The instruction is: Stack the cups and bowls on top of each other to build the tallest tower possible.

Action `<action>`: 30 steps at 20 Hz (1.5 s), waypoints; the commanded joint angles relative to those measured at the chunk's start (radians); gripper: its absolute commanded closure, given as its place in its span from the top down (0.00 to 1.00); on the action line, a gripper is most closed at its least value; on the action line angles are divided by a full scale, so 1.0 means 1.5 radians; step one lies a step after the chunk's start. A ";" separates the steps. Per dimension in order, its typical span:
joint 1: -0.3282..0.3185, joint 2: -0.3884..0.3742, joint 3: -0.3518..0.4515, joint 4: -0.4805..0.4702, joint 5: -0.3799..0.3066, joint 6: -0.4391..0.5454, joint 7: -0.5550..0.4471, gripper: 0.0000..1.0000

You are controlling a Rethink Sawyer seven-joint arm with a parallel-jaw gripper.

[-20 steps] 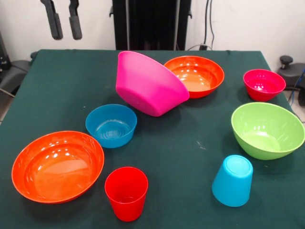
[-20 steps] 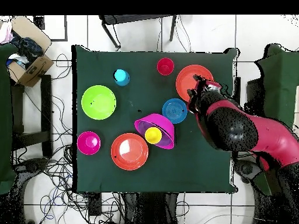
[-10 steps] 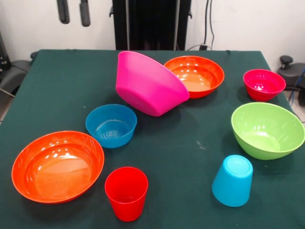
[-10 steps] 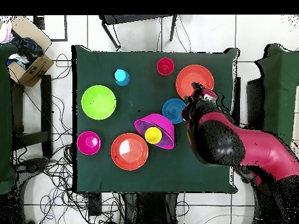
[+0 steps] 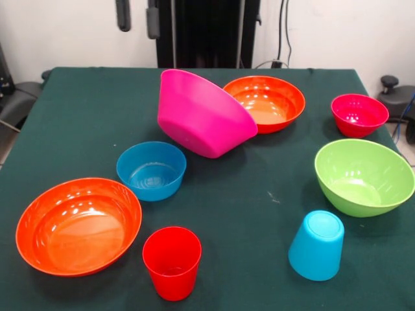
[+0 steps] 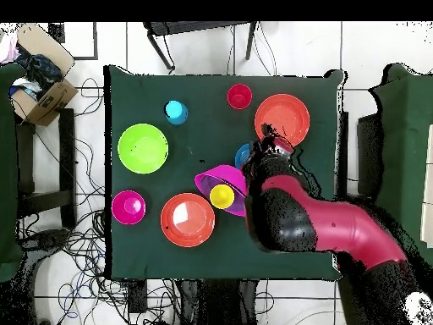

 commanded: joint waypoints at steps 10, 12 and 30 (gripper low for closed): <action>0.173 0.032 -0.260 0.069 -0.034 -0.141 0.225 1.00; 0.185 0.034 -0.275 0.072 -0.029 -0.152 0.233 1.00; 0.219 0.068 -0.362 0.145 -0.043 -0.281 0.258 1.00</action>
